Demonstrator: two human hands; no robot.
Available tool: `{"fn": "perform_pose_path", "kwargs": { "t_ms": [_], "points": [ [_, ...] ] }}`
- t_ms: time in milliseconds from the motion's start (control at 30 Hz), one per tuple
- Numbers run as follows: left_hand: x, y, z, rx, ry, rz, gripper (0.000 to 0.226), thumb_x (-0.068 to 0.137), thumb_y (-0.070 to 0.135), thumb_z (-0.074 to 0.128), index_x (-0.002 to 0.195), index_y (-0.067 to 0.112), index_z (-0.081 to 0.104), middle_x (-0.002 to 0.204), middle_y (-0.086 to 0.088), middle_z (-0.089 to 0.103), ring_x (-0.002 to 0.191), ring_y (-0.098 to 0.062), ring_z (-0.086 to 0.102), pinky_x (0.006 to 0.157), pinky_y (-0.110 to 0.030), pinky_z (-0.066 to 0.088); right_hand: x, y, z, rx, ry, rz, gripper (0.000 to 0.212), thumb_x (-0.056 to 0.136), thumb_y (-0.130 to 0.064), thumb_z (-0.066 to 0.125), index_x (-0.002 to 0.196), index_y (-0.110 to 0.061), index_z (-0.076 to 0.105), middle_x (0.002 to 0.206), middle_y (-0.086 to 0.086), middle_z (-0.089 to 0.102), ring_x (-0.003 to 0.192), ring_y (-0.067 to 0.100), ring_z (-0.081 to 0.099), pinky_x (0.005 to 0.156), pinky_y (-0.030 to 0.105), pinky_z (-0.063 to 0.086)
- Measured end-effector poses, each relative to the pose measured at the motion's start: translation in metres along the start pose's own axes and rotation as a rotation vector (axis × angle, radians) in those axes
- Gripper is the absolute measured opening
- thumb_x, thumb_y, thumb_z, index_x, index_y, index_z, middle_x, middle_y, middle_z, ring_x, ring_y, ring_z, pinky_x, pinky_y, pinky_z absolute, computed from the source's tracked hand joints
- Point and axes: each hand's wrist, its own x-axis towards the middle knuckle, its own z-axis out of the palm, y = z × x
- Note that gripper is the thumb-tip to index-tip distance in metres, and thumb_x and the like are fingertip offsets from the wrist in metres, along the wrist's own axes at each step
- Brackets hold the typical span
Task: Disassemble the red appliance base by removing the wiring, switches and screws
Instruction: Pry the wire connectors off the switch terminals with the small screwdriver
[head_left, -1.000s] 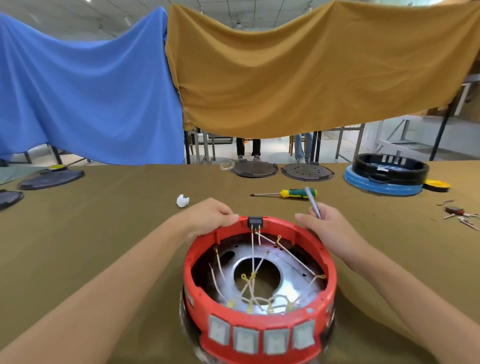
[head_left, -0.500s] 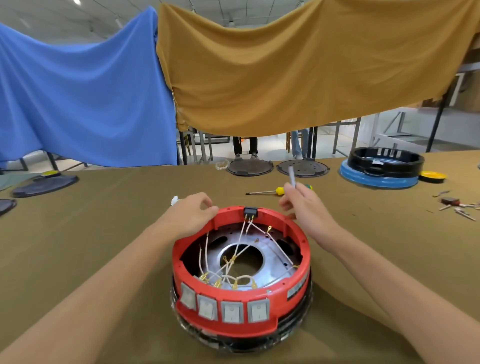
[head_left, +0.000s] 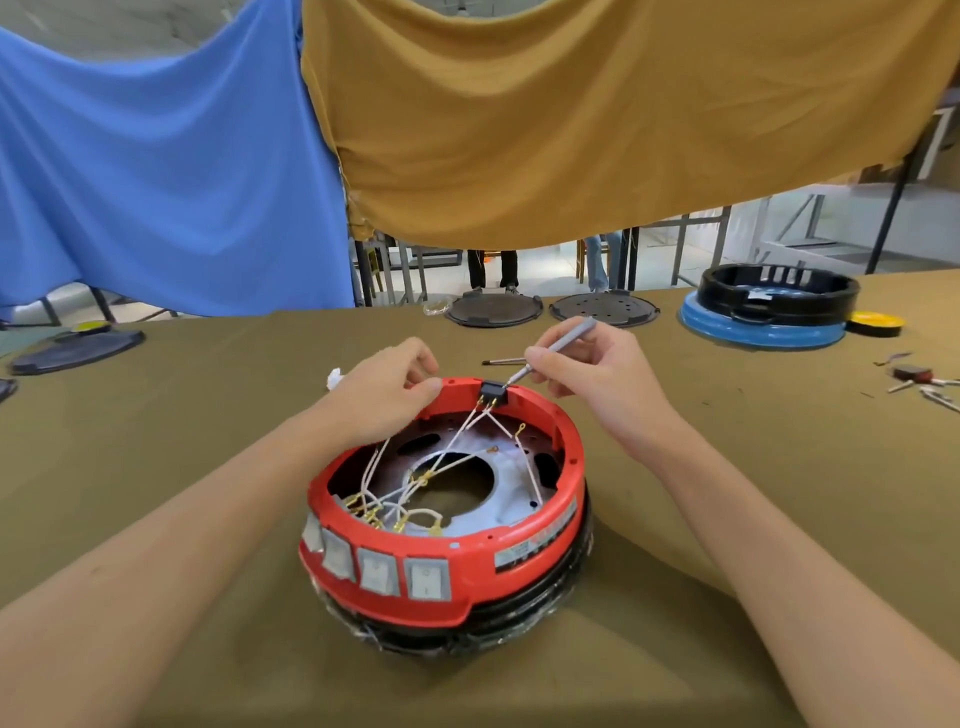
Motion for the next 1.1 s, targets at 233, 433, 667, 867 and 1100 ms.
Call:
{"fn": "perform_pose_path", "kwargs": {
  "t_ms": [233, 433, 667, 867, 1100],
  "points": [
    [-0.003, 0.043, 0.020, -0.106, 0.017, -0.029, 0.012, 0.082, 0.042, 0.070, 0.078, 0.032, 0.065, 0.113, 0.001, 0.049, 0.114, -0.020, 0.050, 0.103, -0.043, 0.040, -0.006, 0.003, -0.001, -0.085, -0.005, -0.046, 0.013, 0.088, -0.009, 0.074, 0.090, 0.003, 0.071, 0.079, 0.015, 0.075, 0.075, 0.037, 0.072, 0.071, 0.041, 0.061],
    [-0.008, 0.049, 0.026, -0.060, 0.093, -0.026, 0.011, 0.076, 0.033, 0.075, 0.069, 0.027, 0.069, 0.089, 0.021, 0.052, 0.104, -0.017, 0.055, 0.102, -0.054, 0.039, -0.006, 0.007, 0.001, -0.147, 0.011, -0.059, 0.015, 0.094, -0.017, 0.067, 0.089, -0.004, 0.073, 0.078, 0.009, 0.076, 0.075, 0.026, 0.074, 0.075, 0.042, 0.062],
    [-0.008, 0.053, 0.027, -0.017, 0.118, -0.025, 0.010, 0.077, 0.028, 0.074, 0.069, 0.025, 0.068, 0.088, 0.015, 0.055, 0.097, -0.013, 0.055, 0.099, -0.053, 0.042, -0.007, 0.010, 0.002, -0.169, 0.021, -0.060, 0.014, 0.094, -0.018, 0.067, 0.088, -0.008, 0.073, 0.078, 0.006, 0.076, 0.075, 0.024, 0.074, 0.077, 0.045, 0.061],
    [-0.002, 0.052, 0.030, 0.028, 0.144, -0.006, 0.012, 0.079, 0.021, 0.073, 0.067, 0.019, 0.074, 0.084, 0.012, 0.064, 0.075, 0.001, 0.052, 0.070, -0.026, 0.045, -0.008, 0.009, 0.002, -0.188, 0.038, -0.052, 0.012, 0.092, -0.015, 0.068, 0.088, -0.006, 0.073, 0.077, 0.006, 0.076, 0.074, 0.021, 0.074, 0.078, 0.044, 0.061],
    [0.006, 0.050, 0.036, 0.045, 0.146, 0.001, 0.013, 0.078, 0.016, 0.072, 0.066, 0.018, 0.078, 0.089, 0.011, 0.064, 0.075, 0.008, 0.046, 0.058, -0.012, 0.028, -0.012, 0.007, 0.003, -0.315, 0.062, -0.091, 0.012, 0.090, -0.020, 0.070, 0.084, -0.012, 0.077, 0.075, 0.000, 0.074, 0.075, 0.017, 0.071, 0.078, 0.045, 0.058]
  ]
}}
